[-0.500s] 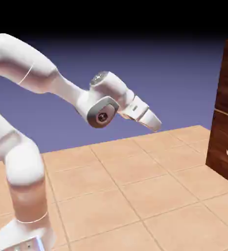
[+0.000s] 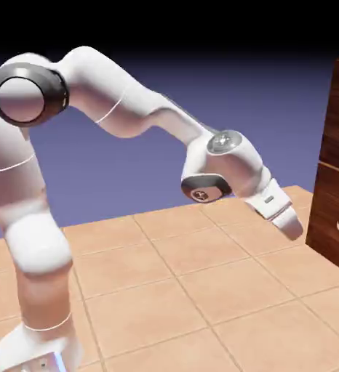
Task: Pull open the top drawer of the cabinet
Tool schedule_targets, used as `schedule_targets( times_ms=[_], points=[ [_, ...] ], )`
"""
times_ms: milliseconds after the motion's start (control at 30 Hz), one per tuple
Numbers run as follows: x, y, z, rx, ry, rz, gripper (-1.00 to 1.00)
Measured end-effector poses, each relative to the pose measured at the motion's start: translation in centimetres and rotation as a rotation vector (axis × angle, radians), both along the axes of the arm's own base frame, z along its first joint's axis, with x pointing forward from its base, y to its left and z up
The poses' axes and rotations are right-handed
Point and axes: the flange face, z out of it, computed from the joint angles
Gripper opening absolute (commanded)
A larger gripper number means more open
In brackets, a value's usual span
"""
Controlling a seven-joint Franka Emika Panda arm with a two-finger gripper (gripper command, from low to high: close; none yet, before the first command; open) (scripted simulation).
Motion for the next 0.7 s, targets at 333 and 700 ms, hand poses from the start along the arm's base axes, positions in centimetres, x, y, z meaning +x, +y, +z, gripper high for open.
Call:
schedule_targets(
  times_ms=[333,700],
  points=[
    [3.1,-9.0,-3.6,-0.102,-0.009,-0.048,0.00],
    [6.7,-15.4,-2.1,-0.405,-0.116,-0.007,0.00]
  ],
)
